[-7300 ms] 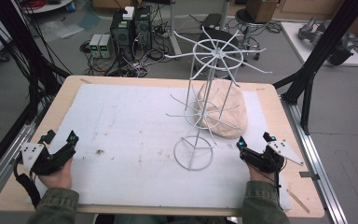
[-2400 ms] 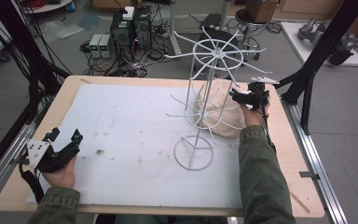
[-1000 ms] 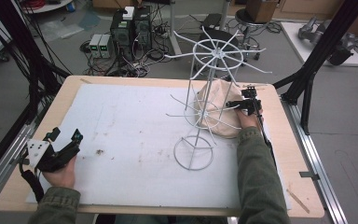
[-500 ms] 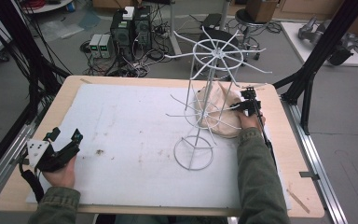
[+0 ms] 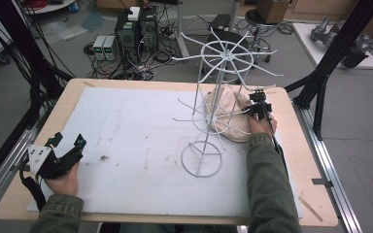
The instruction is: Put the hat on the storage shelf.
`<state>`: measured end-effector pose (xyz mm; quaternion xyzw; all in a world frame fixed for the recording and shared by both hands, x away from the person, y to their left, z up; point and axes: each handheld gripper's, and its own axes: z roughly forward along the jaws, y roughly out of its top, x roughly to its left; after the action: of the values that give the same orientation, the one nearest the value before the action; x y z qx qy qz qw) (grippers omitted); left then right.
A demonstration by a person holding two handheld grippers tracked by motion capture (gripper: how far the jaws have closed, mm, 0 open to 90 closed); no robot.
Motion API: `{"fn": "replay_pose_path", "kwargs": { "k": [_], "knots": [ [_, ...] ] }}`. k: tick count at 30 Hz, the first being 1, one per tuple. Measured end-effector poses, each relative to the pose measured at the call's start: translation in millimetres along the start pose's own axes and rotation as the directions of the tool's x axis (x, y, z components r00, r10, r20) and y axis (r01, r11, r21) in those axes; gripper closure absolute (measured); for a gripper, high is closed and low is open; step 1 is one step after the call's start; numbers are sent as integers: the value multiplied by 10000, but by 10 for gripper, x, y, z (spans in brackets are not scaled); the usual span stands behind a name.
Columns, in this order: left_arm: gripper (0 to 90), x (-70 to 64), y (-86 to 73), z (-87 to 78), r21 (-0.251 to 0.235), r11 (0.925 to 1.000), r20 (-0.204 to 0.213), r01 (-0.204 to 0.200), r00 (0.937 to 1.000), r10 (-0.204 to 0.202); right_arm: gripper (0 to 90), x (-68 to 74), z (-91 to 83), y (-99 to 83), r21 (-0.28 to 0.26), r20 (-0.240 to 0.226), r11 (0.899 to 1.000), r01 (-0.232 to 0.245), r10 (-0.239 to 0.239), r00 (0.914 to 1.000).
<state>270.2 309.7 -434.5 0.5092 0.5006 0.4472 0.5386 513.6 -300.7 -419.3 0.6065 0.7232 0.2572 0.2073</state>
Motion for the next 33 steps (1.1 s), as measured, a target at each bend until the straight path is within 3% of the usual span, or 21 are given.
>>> {"fn": "replay_pose_path", "kwargs": {
  "k": [15, 27, 33],
  "knots": [
    [266, -1, 1, -1, -14, 10000, 26, 3, 10000, -3, 775, -30, -131, 10, -591, 385, 9983, -3, 26, 9993],
    [266, -6, 3, -2, -35, 10000, 44, 6, 10000, -6, 773, -57, -340, 49, -1377, 44, 9904, -122, 129, 9999],
    [265, -7, 4, -4, -37, 10000, 63, 5, 10000, -5, 769, -32, -478, 78, -2011, -23, 9796, -61, 58, 10000]
  ]
}}
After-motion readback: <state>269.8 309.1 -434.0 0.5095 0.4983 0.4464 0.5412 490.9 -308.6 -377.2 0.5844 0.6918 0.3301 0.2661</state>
